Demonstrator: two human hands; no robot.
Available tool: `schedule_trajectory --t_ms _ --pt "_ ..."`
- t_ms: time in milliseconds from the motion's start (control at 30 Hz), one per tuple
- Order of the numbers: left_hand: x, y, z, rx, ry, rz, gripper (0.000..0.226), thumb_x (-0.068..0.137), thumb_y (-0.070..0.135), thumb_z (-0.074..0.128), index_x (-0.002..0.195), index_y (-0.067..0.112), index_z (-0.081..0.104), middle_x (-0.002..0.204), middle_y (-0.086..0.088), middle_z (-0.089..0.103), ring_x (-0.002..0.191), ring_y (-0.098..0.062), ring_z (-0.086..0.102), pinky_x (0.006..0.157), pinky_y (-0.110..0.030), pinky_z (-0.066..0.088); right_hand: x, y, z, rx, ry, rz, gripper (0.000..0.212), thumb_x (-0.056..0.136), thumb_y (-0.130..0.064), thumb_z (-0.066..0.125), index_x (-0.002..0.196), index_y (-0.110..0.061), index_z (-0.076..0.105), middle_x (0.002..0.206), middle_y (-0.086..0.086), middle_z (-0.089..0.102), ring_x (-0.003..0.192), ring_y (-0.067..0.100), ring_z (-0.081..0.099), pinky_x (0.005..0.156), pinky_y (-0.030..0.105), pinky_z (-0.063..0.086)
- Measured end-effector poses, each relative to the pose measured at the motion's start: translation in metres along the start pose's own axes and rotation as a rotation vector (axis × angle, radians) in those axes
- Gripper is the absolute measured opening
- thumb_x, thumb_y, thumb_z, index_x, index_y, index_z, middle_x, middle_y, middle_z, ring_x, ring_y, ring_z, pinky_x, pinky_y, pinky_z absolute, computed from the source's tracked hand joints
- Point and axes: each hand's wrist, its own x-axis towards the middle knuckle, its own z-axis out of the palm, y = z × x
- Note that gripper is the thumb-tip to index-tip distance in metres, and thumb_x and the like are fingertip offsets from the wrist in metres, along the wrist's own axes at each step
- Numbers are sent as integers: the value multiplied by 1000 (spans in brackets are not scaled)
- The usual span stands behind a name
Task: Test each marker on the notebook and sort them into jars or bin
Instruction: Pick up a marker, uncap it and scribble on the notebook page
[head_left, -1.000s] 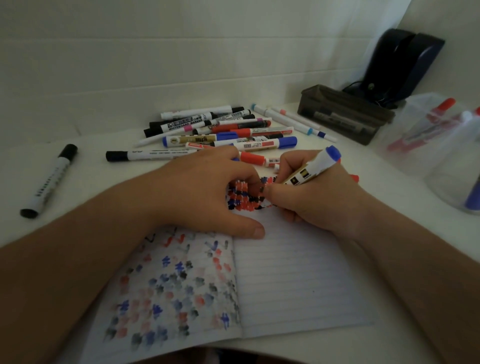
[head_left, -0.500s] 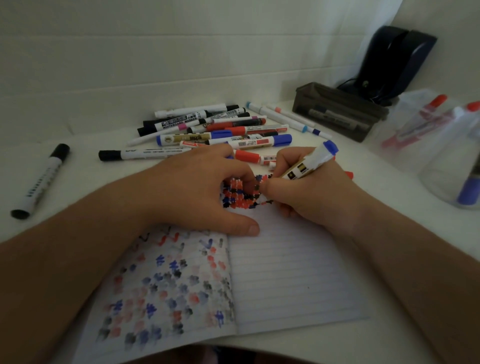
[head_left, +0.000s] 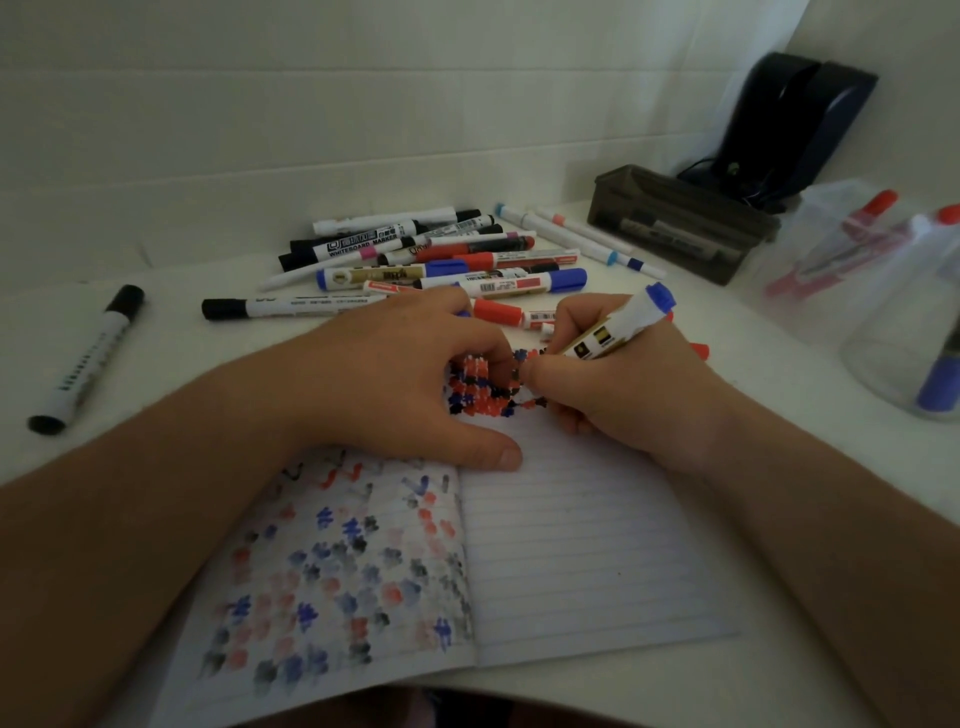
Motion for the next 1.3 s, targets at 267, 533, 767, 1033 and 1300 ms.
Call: schedule_trajectory --t_ms 267,533,767,1033,1300 --pt "-1 -1 1 -159 85 11 44 86 69 55 127 56 46 112 23 49 101 4 51 86 -30 48 4 2 -10 282 -67 -5 23 87 -10 77 72 -17 61 58 5 61 46 16 50 43 25 38" --pt "2 -15 4 -529 238 -15 27 99 21 63 110 37 45 107 28 72 101 12 65 88 -20 53 8 7 -30 705 -195 -15 28 82 -28 63 102 -15 77 75 7 68 54 18 47 42 20 31" --pt "1 -12 4 -507 272 4 23 96 25 66 105 38 49 104 25 71 98 16 64 77 -6 49 8 7 -27 735 -206 20 44 77 -36 49 100 -14 79 79 11 72 57 20 51 43 19 34" --pt "2 -9 6 -491 400 40 16 95 38 65 104 47 55 105 21 69 98 5 65 82 -16 52 10 7 -22 589 -142 7 17 101 -19 52 93 -20 68 82 14 72 58 22 53 56 31 37" --pt "4 -4 10 -788 409 63 9 104 30 49 101 28 56 72 10 64 57 2 50 54 -15 44 2 3 -20 181 66 -298 11 87 -33 68 93 -23 69 63 3 64 52 16 54 47 31 48"
